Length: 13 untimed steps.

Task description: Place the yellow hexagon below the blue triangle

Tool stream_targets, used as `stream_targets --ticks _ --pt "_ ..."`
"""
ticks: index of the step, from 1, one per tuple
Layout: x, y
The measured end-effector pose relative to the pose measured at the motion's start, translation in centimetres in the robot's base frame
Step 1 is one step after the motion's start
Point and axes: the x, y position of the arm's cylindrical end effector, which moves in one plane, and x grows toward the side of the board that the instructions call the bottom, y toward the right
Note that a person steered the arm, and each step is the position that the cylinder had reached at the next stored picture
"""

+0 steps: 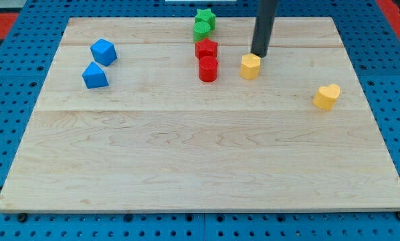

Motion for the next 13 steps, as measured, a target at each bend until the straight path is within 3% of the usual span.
stream_targets --ticks 3,4,5,6,13 --pt "7.2 2.5" --pt "5.2 3.6" --pt "2.9 2.7" --pt "3.5 -2.3" --pt "17.3 -9.3"
